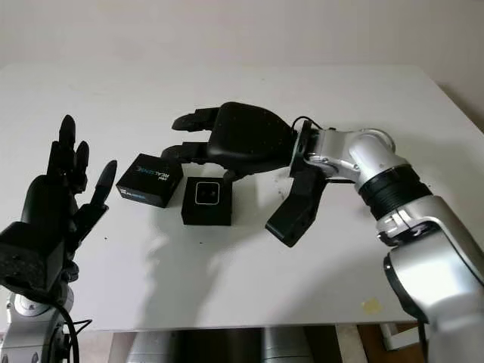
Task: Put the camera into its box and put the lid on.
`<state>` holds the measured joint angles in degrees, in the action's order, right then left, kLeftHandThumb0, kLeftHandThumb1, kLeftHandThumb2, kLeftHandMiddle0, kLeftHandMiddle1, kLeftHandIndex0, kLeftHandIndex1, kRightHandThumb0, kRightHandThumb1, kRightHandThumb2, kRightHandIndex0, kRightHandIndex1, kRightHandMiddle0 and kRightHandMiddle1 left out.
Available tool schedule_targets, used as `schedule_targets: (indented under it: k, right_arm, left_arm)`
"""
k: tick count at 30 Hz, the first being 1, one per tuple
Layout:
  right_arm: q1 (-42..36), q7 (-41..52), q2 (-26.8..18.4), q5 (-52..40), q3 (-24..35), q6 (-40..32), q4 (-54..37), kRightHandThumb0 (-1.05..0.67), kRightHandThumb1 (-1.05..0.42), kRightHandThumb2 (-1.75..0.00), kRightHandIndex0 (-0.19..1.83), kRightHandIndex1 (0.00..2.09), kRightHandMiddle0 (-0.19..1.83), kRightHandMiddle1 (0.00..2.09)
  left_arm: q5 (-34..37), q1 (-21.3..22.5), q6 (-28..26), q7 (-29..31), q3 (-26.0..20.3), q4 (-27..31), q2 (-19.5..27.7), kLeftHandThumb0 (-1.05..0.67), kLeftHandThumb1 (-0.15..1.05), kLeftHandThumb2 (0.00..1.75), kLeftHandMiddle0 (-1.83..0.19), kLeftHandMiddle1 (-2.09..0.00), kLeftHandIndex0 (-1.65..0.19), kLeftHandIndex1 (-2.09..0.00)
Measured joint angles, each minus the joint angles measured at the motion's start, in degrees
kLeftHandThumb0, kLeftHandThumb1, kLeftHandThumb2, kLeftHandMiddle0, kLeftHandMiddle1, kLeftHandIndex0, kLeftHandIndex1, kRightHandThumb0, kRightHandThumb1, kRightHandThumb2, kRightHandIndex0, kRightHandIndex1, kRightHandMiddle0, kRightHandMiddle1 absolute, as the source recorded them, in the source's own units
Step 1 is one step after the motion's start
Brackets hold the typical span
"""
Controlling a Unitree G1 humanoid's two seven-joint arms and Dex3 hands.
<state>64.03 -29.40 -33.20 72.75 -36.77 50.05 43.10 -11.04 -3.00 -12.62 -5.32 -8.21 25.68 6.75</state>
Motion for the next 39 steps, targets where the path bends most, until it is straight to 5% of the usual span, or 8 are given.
schedule_targets:
  k: [13,39]
  right_arm:
    - [3.14,-9.82,2.41,2.99,-9.44,-1.23,8.87,-0.4,-0.92,-0.06,0.47,0.13,0.53,0.24]
    - [3.92,-12.73,0.66,3.85,-14.67,0.31,8.02,-0.42,-0.96,-0.06,0.44,0.09,0.51,0.22]
  left_arm:
    - [-2.08,-0.27,0.82,-2.13,0.64,-0.39,-0.84,-0.59,1.05,0.38,-0.19,-0.11,-0.07,-0.11]
    - [-3.35,-0.33,0.47,-1.19,0.65,-0.26,-0.8,-0.58,1.05,0.37,-0.2,-0.09,-0.11,-0.11]
